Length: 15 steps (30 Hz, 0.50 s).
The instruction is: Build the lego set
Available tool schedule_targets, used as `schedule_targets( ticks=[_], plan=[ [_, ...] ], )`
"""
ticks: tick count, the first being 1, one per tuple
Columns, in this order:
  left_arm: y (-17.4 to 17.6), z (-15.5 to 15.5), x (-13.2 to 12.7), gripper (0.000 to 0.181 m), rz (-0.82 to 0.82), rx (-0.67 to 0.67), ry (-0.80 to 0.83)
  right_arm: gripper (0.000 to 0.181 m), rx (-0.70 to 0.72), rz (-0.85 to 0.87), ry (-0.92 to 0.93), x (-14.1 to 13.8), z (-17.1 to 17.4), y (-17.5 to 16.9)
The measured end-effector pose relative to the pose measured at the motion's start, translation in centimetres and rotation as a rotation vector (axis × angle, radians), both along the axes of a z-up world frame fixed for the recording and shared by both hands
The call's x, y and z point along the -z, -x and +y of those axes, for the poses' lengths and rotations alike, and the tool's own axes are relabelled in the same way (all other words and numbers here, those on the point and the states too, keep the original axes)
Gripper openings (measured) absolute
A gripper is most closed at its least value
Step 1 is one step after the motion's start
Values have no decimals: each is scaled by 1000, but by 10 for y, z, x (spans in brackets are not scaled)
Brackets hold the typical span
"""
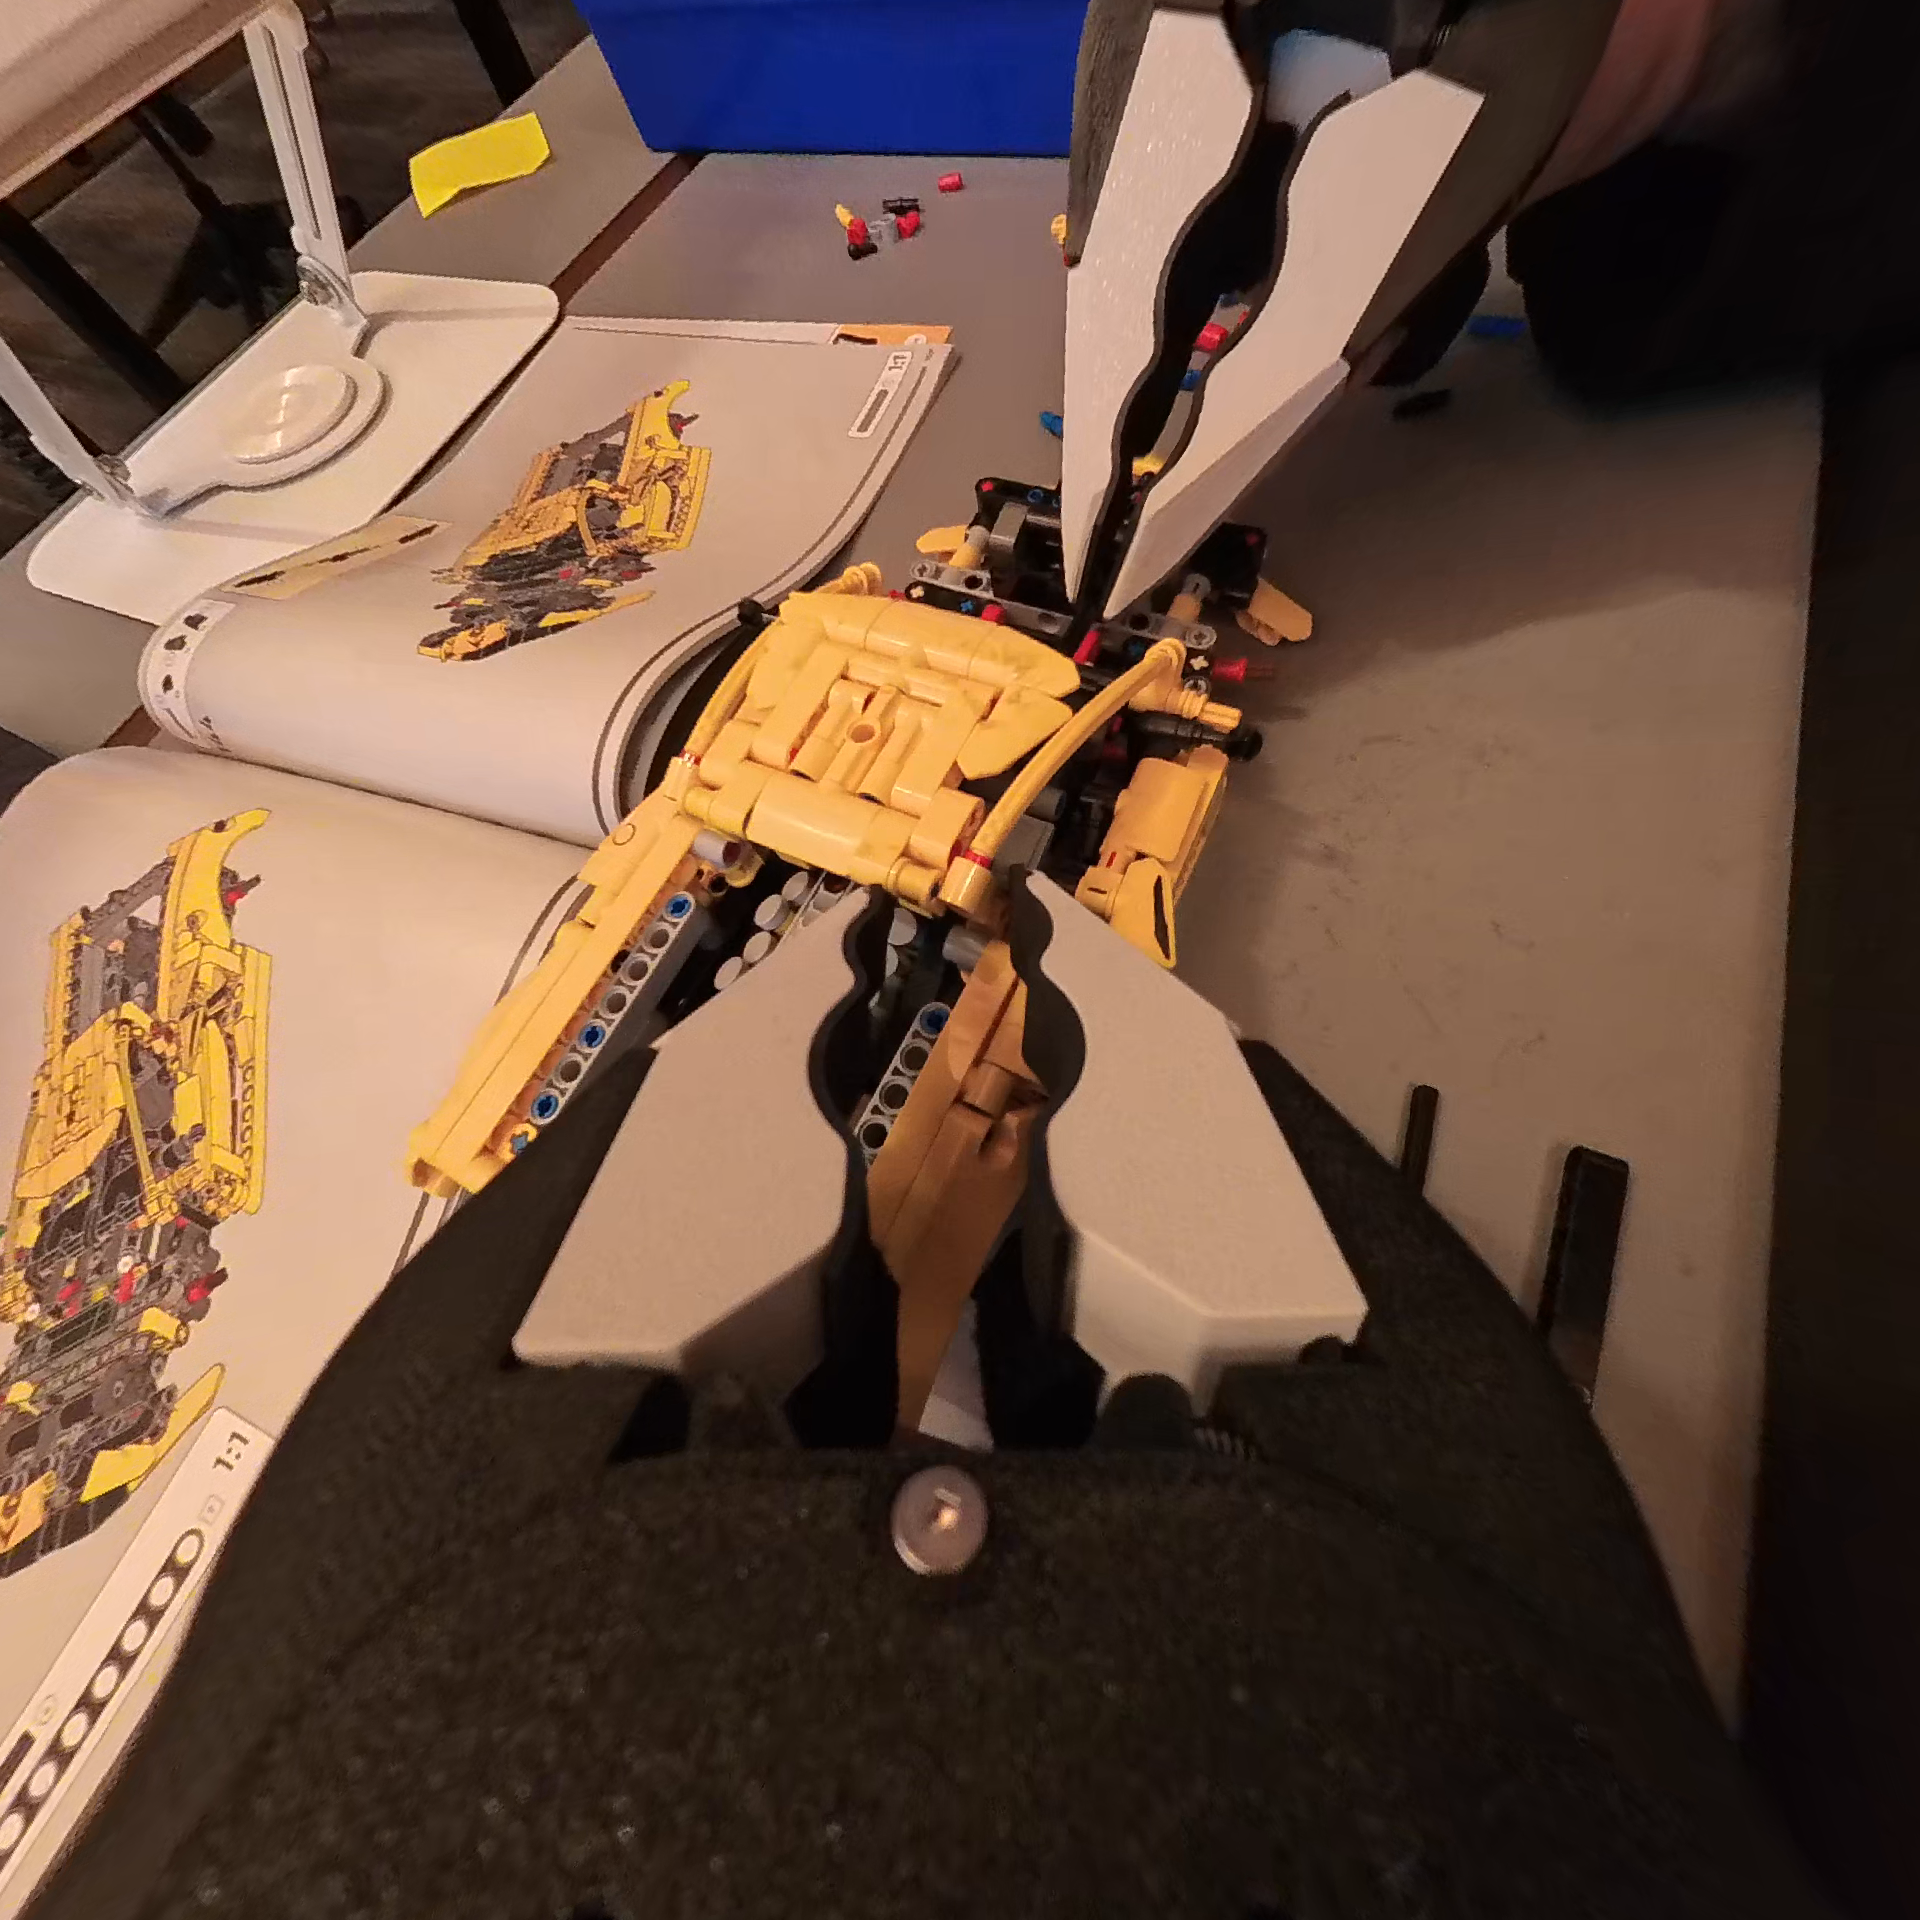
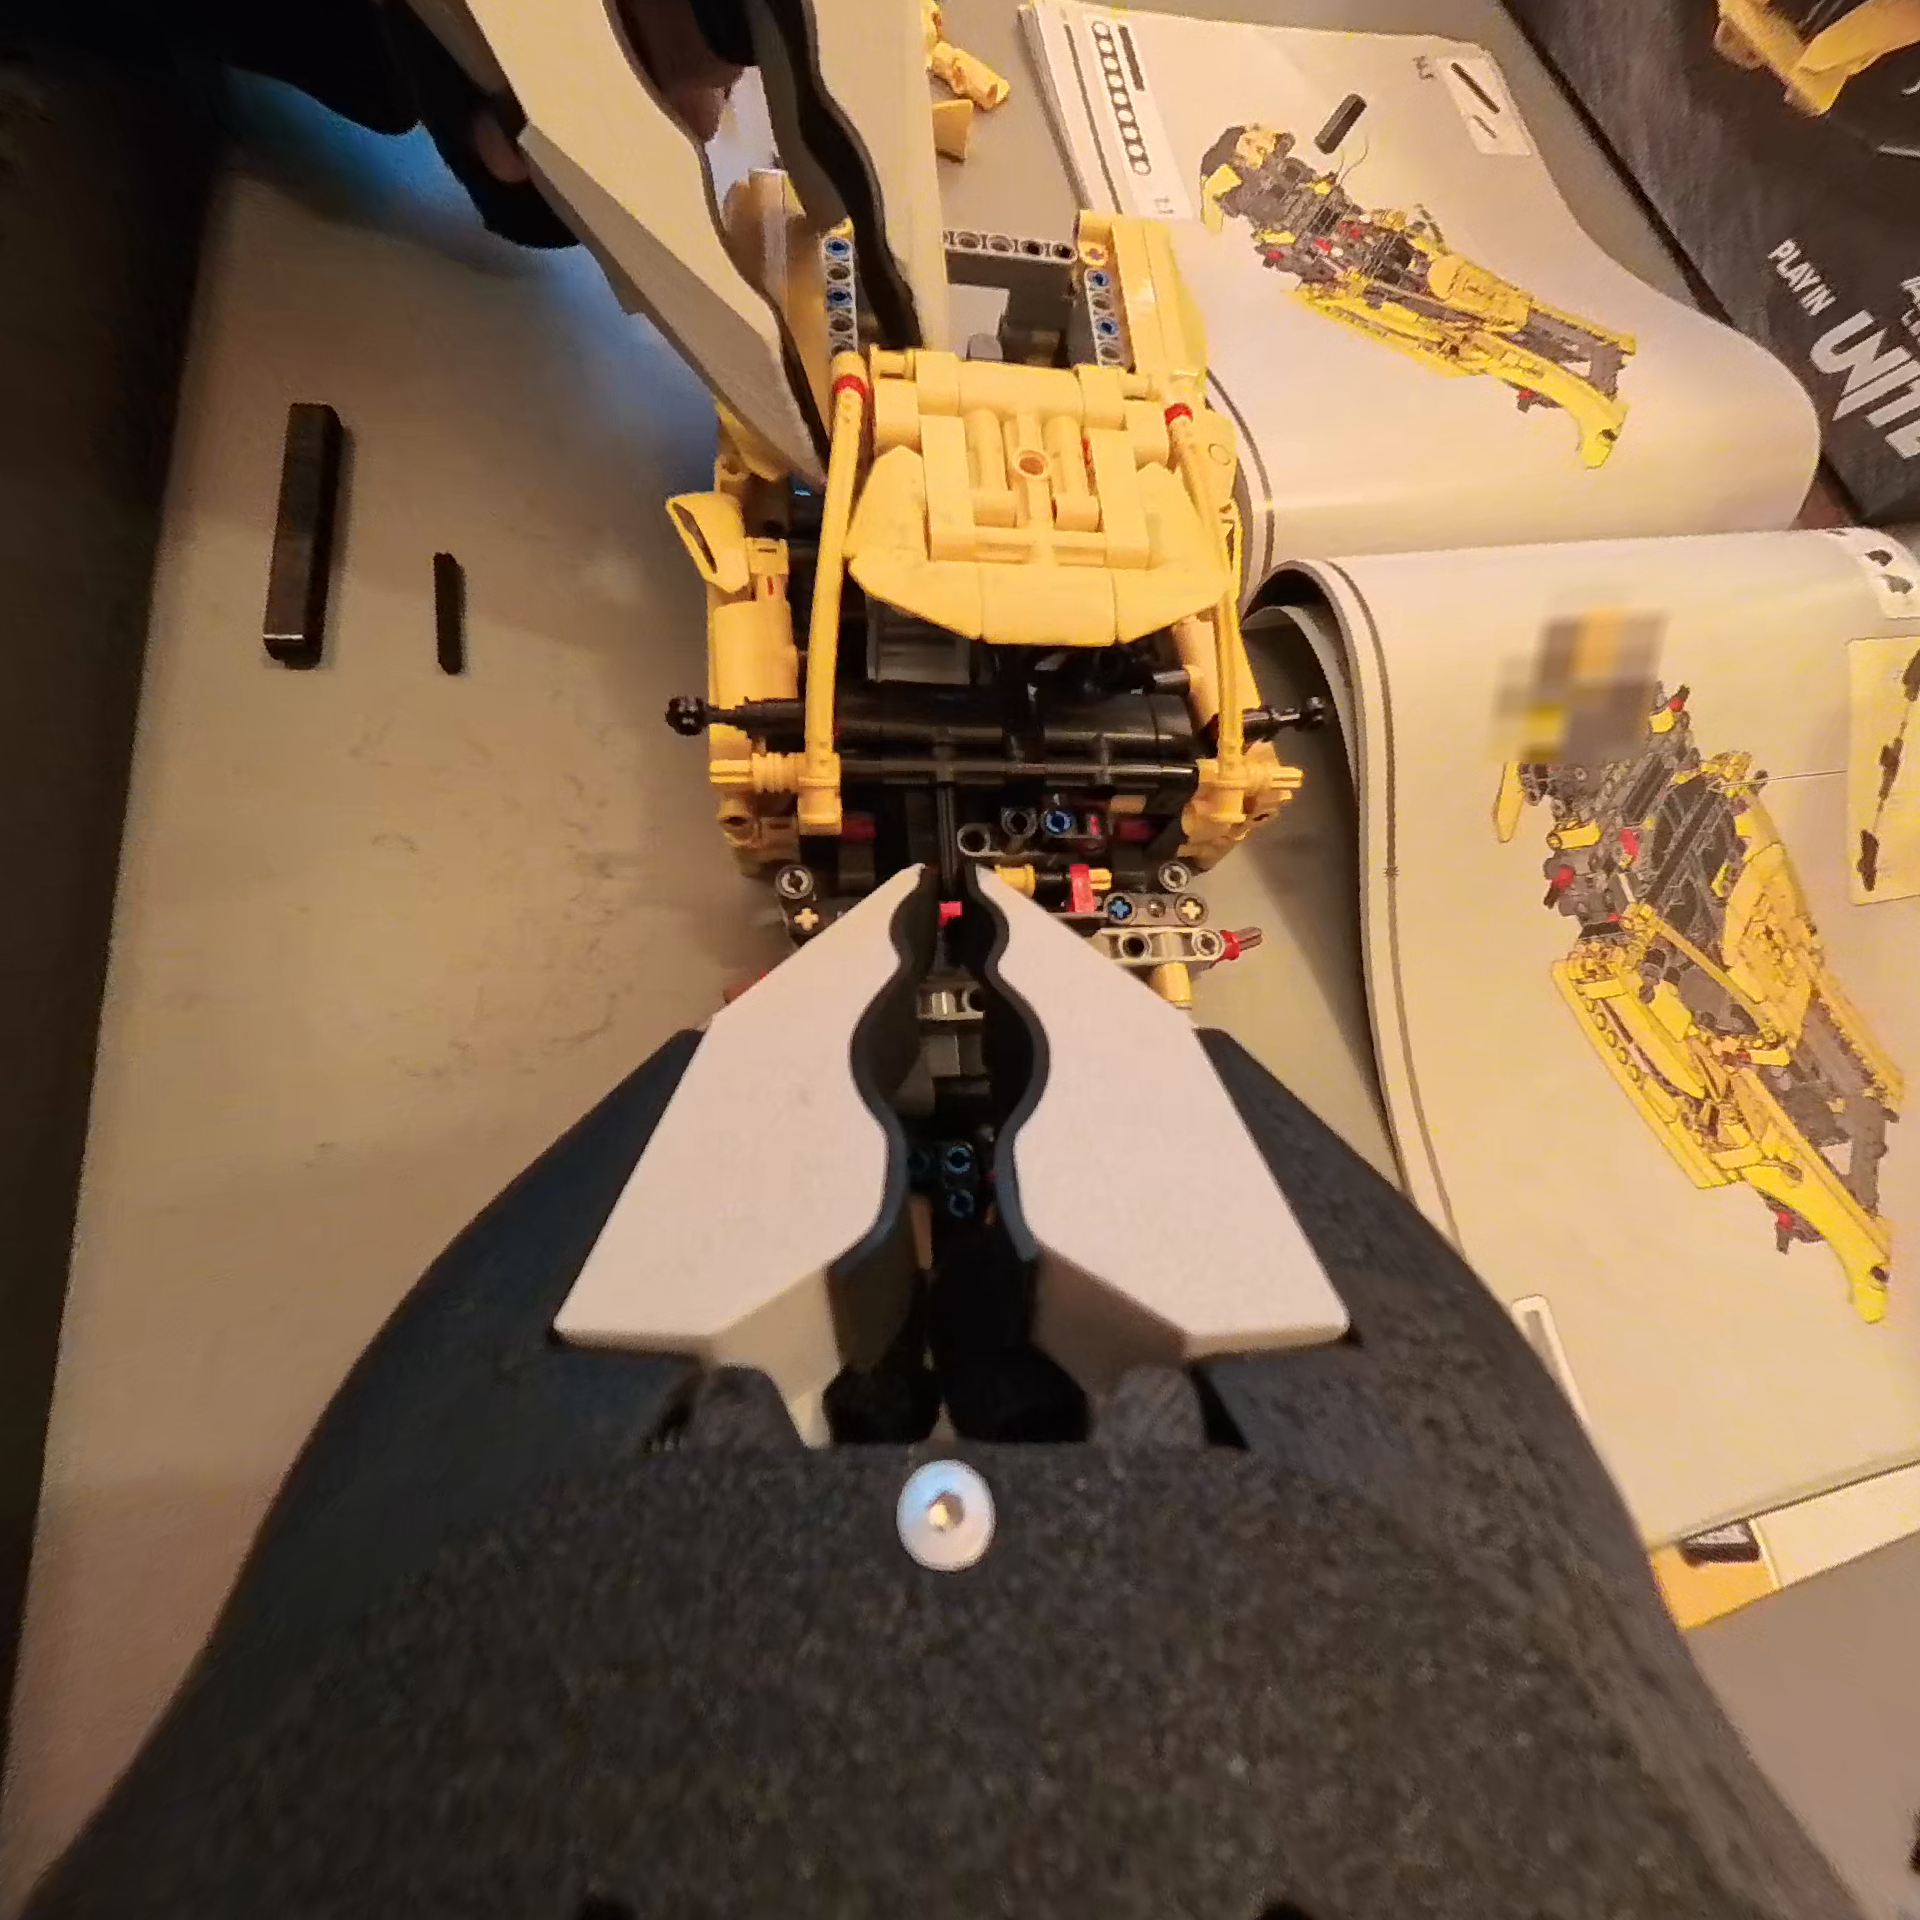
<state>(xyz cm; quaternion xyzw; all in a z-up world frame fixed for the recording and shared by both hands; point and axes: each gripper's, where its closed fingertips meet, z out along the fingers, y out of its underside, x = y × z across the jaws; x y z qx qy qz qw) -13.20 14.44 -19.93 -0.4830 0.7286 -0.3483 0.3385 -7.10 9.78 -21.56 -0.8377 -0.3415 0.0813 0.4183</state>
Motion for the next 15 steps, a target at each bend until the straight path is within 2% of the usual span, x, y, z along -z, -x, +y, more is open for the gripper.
schedule_targets(
  ticks=[4, 8, 15],
  plan=[
    [0, 0, 0, 22, -1, 4, 8, 2, 3, 55, 45, 0, -2, 2],
    [0, -1, 0, 22, -2, 7, -12, 3, 44, 225, 167, 1, -4, 3],
    [0, -1, 0, 22, 0, 13, -17, 3, 37, 208, 124, 2, -4, 2]
  ],
)
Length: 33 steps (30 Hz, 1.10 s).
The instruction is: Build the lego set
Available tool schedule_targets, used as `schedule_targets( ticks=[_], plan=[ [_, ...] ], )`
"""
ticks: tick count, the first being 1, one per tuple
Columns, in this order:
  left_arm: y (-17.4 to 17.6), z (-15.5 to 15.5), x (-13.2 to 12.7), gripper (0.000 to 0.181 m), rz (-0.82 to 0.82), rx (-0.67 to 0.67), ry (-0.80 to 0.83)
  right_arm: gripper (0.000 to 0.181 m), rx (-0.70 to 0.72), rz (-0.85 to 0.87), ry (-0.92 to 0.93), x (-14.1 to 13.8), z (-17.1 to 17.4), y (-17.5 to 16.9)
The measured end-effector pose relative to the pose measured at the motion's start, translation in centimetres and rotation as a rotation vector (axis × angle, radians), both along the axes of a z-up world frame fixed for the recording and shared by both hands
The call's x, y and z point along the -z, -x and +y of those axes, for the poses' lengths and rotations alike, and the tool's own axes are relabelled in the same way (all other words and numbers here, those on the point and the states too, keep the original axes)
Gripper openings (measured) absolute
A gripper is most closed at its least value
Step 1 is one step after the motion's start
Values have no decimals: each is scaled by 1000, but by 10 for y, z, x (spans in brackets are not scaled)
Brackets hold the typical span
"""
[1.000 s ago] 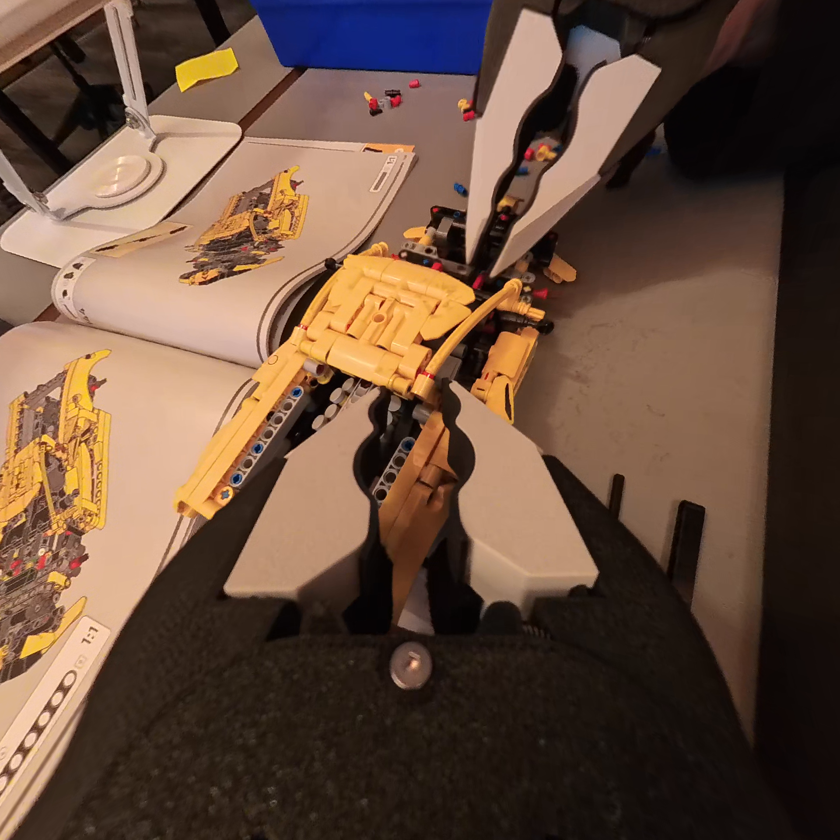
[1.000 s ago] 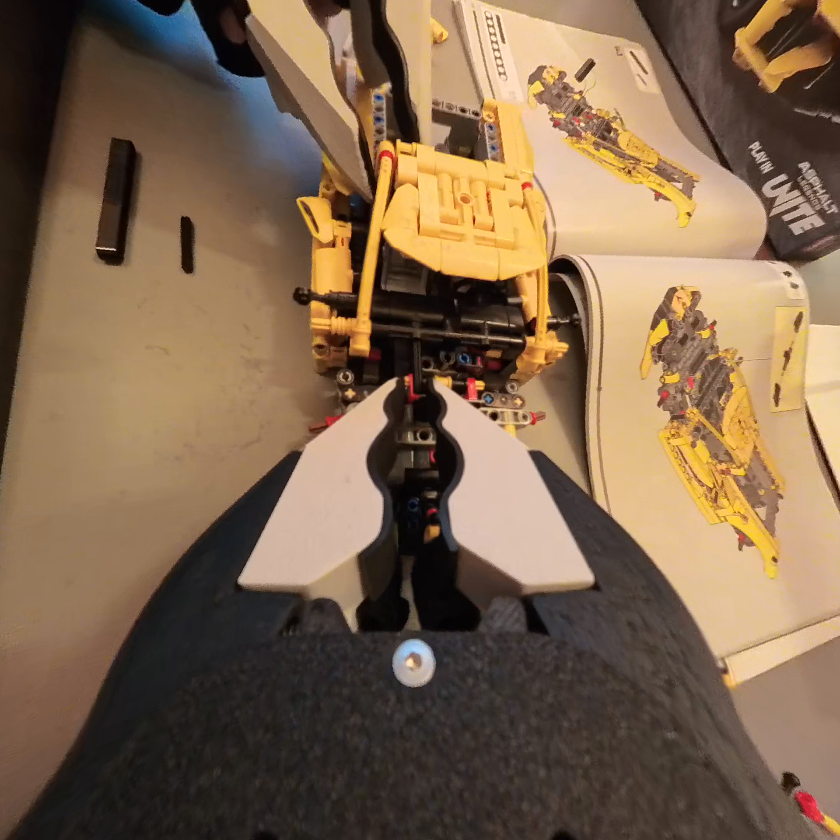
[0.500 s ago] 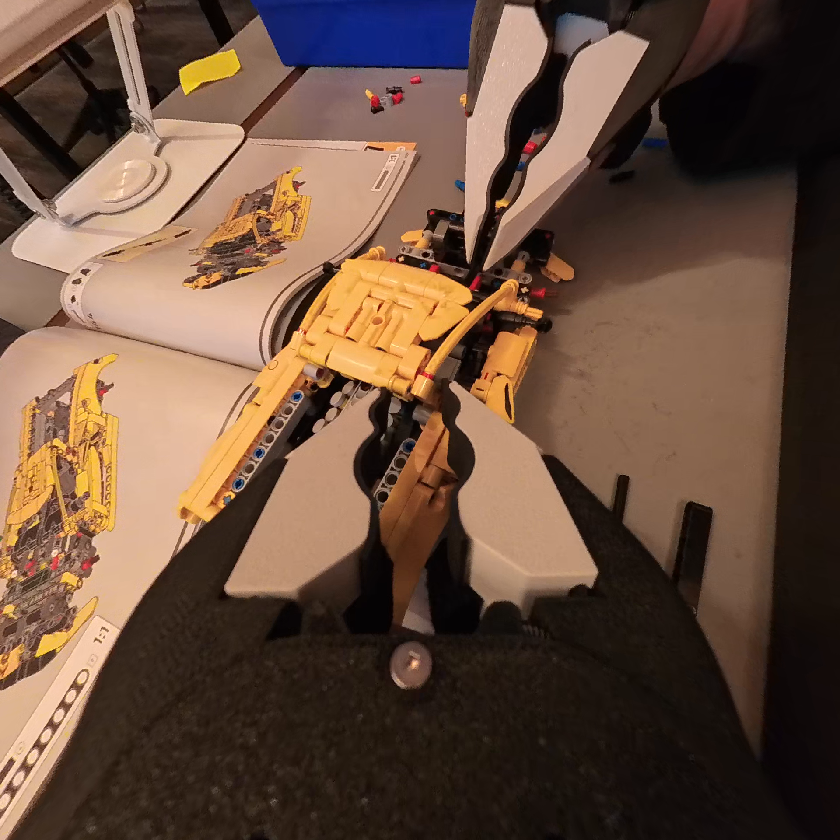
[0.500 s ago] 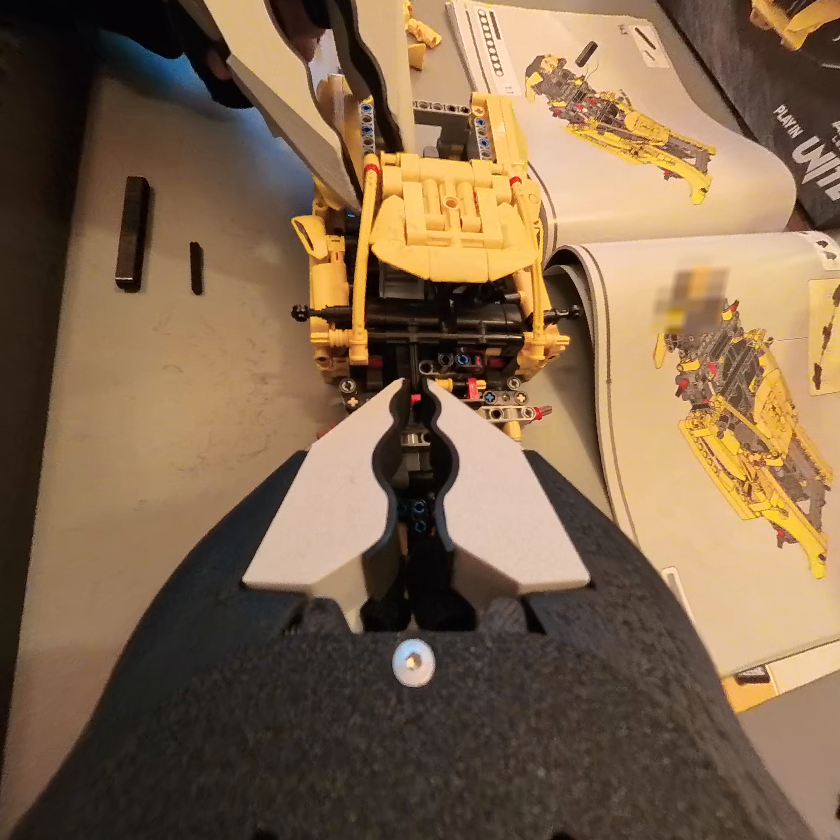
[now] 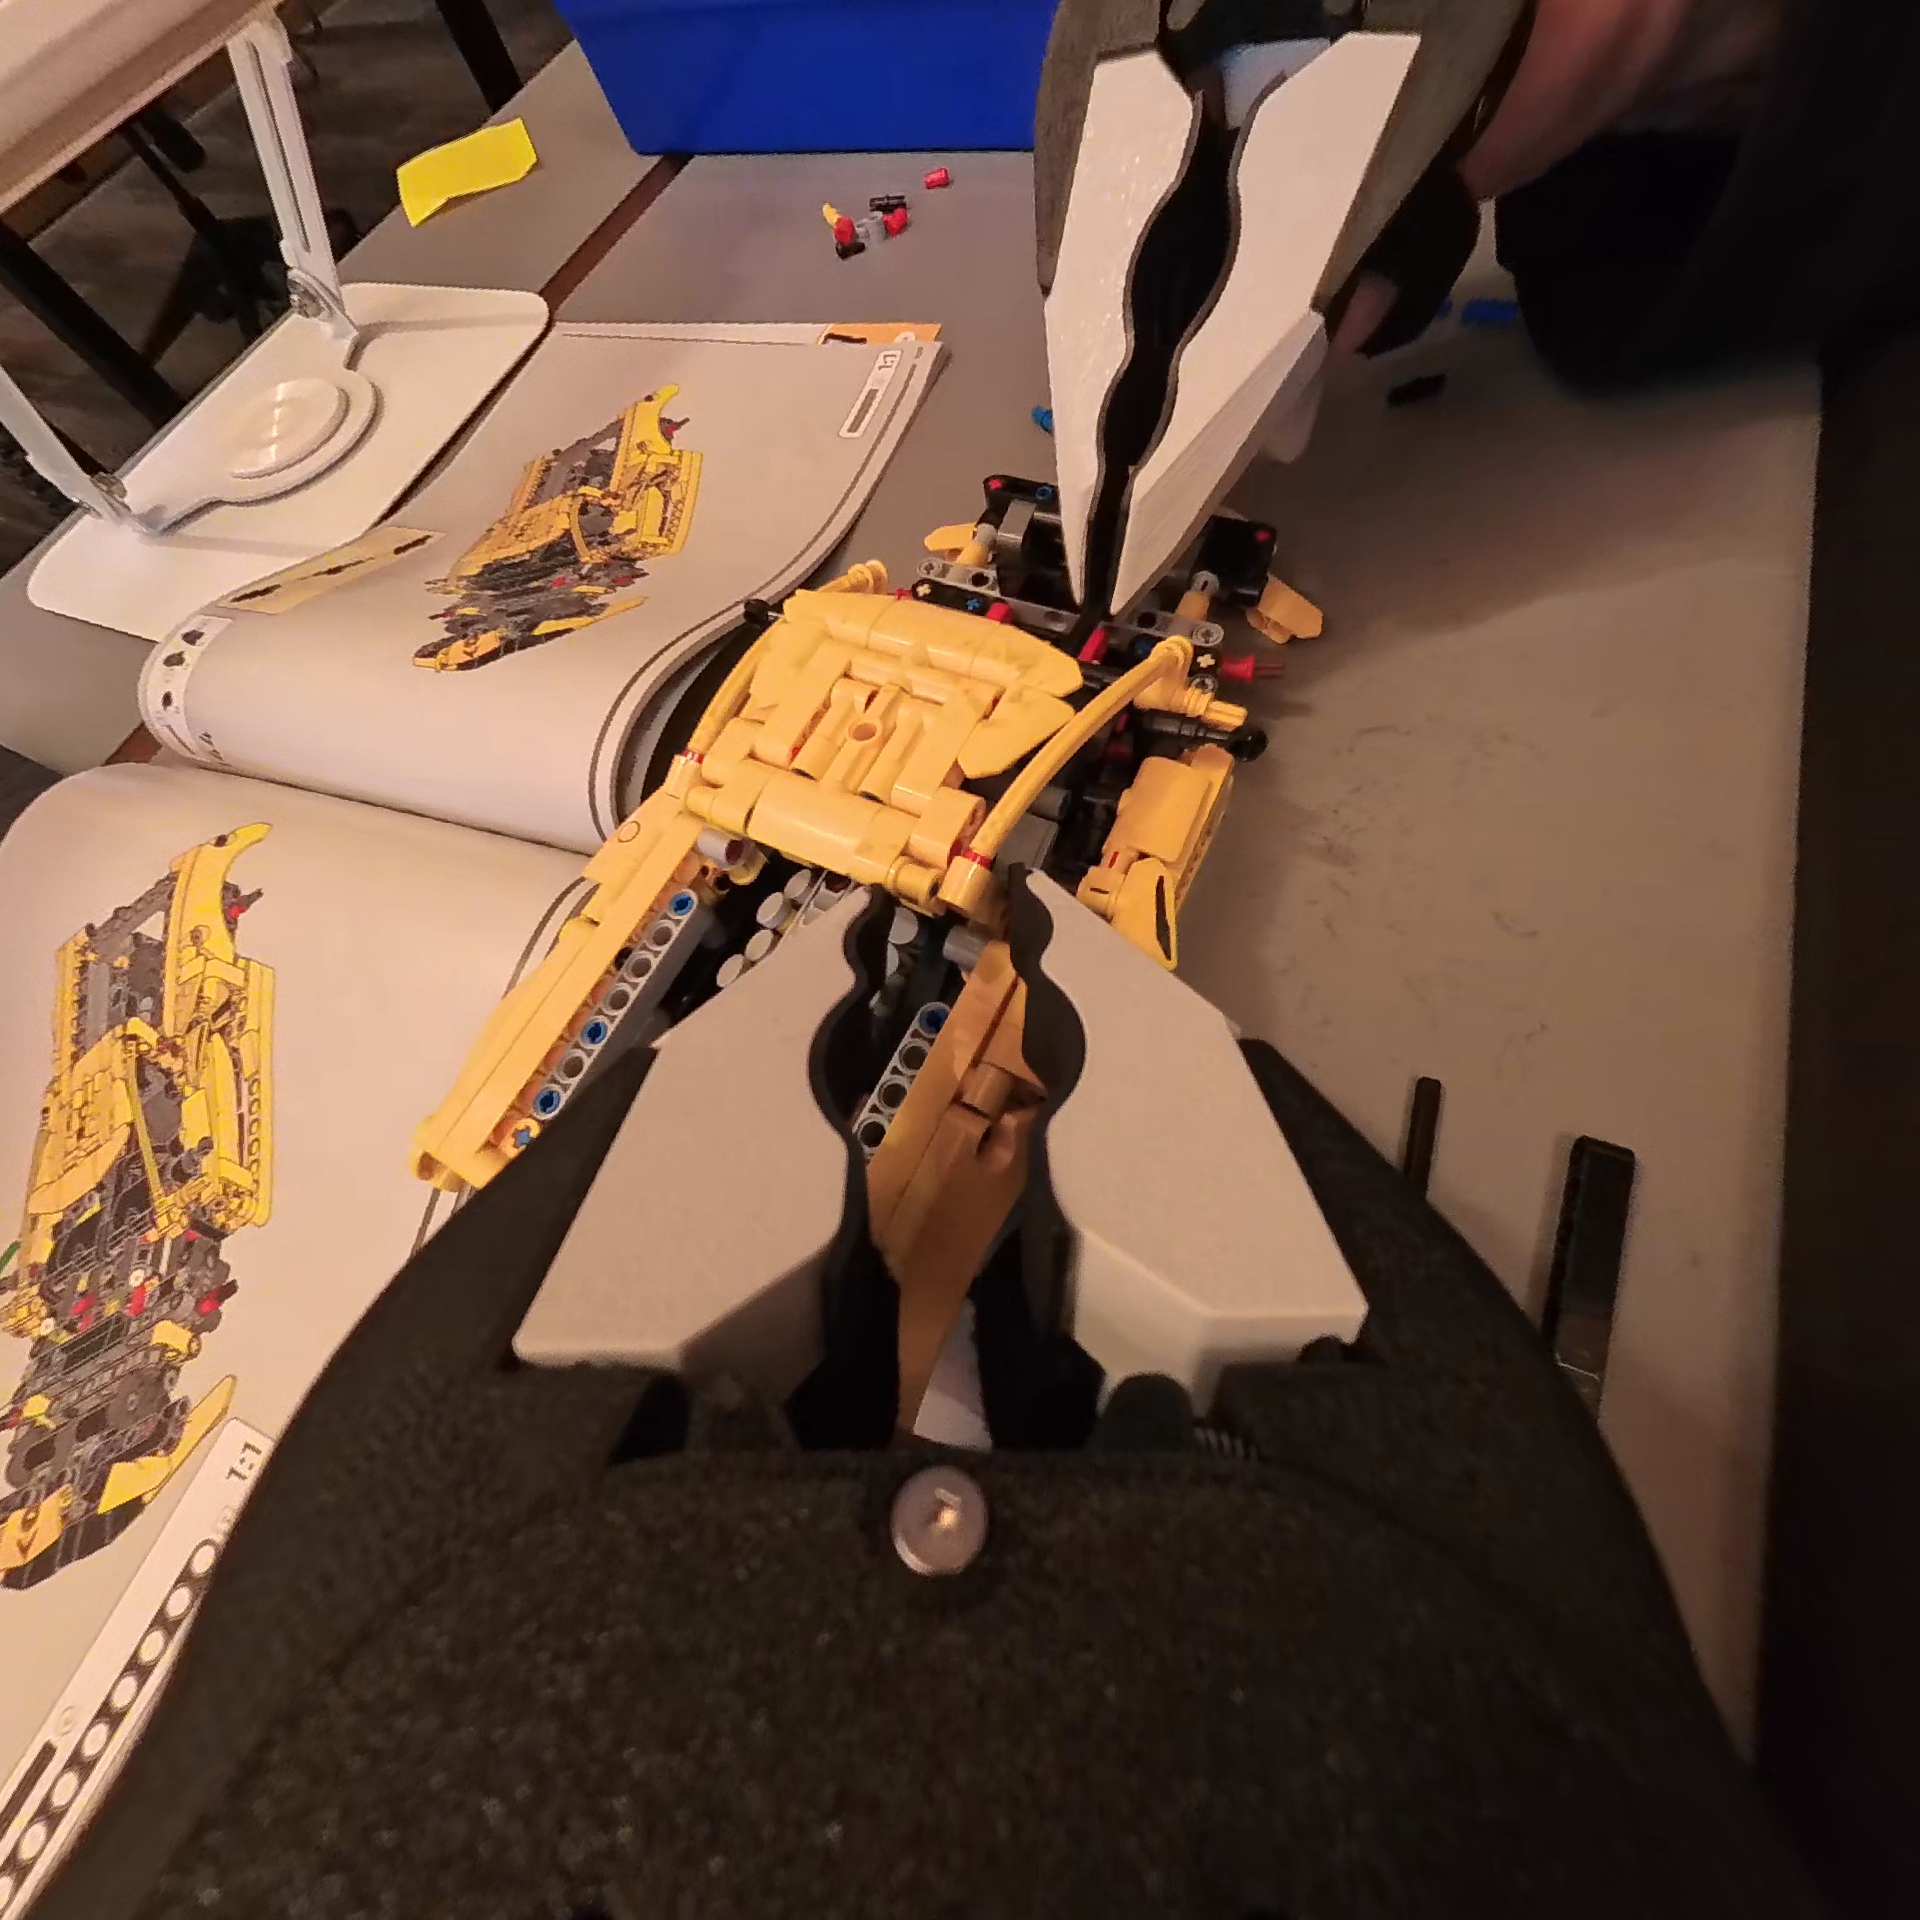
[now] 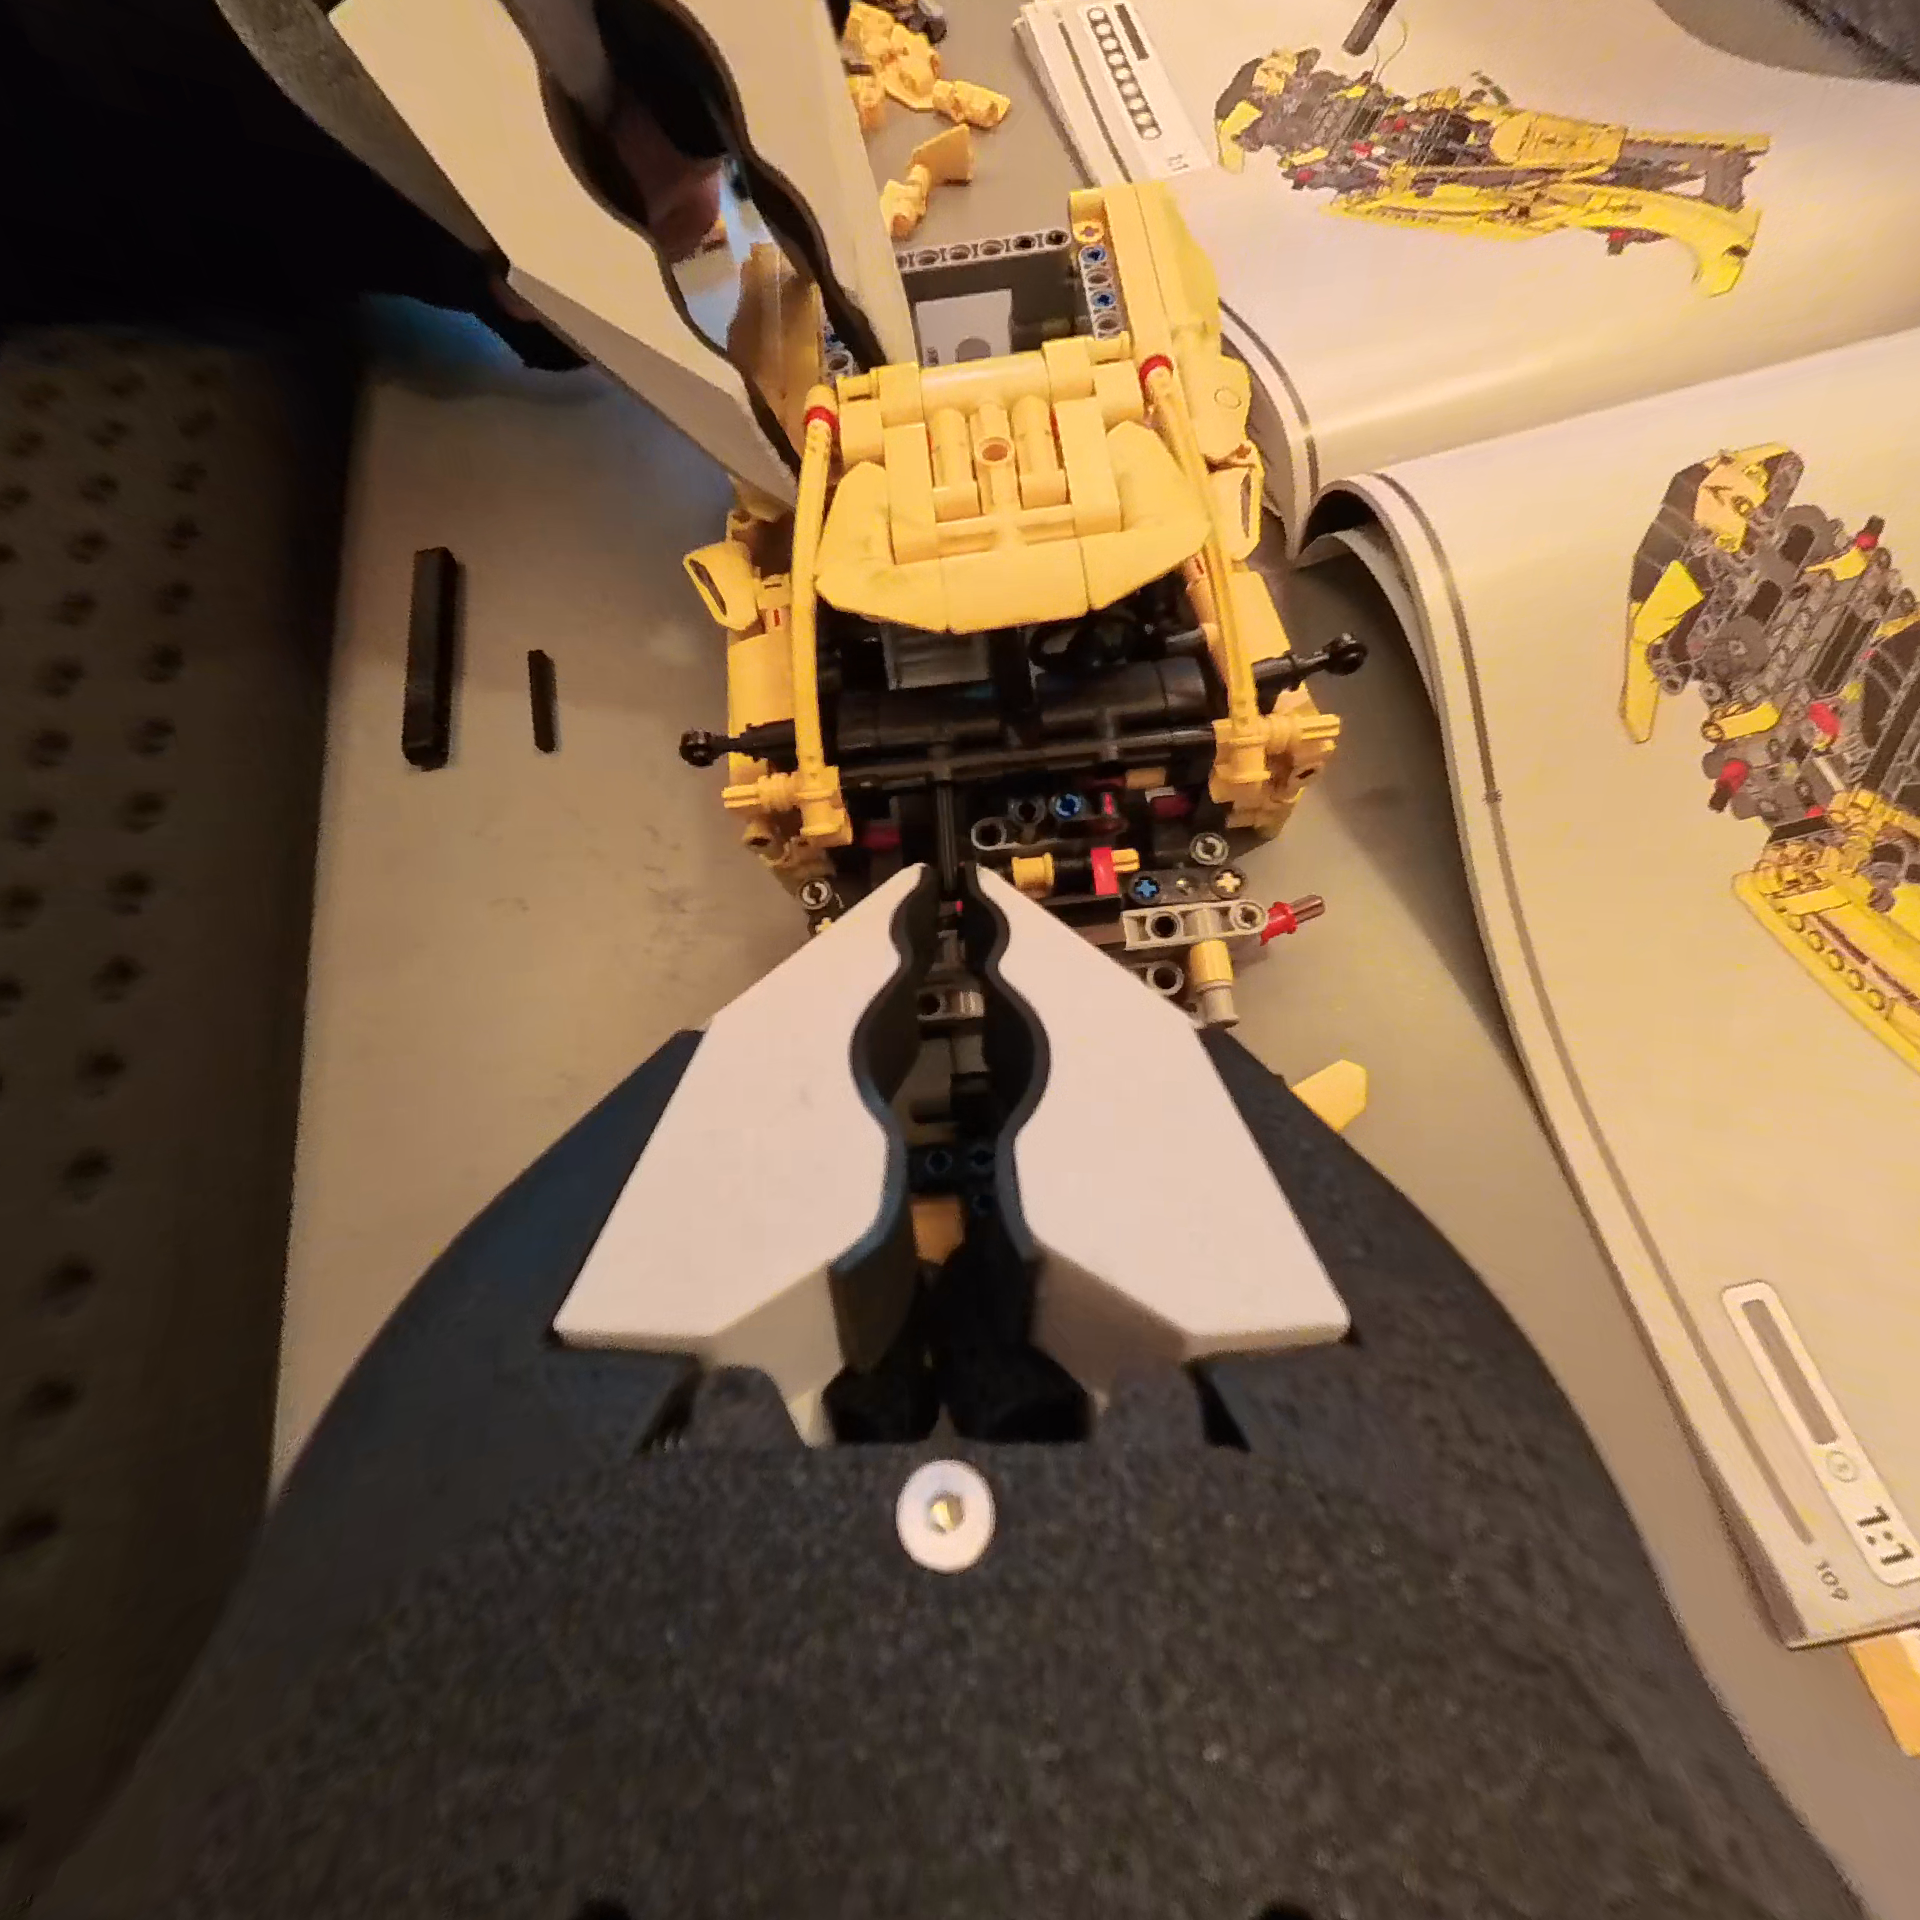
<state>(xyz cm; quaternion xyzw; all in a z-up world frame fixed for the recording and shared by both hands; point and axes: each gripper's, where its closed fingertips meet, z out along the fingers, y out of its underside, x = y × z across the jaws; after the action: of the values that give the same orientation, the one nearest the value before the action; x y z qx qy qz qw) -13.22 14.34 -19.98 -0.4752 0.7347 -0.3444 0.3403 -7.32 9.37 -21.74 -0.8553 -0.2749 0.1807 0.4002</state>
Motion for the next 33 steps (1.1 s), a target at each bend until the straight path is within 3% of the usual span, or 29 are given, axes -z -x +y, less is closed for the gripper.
schedule_targets(
  ticks=[6, 16, 28, 33],
  plan=[
    [0, 0, 0, 23, -18, -25, -12, 3, 26, 47, -16, -1, 1, -2],
    [3, 2, -2, 24, -53, -30, -28, 3, -26, -121, -170, -1, 3, 5],
    [3, 2, -1, 23, -64, -19, -51, 2, 96, 266, 184, -2, 0, 9],
    [3, 3, -1, 23, -65, -21, -52, 9, 78, 158, 71, -3, 3, 6]
  ],
)
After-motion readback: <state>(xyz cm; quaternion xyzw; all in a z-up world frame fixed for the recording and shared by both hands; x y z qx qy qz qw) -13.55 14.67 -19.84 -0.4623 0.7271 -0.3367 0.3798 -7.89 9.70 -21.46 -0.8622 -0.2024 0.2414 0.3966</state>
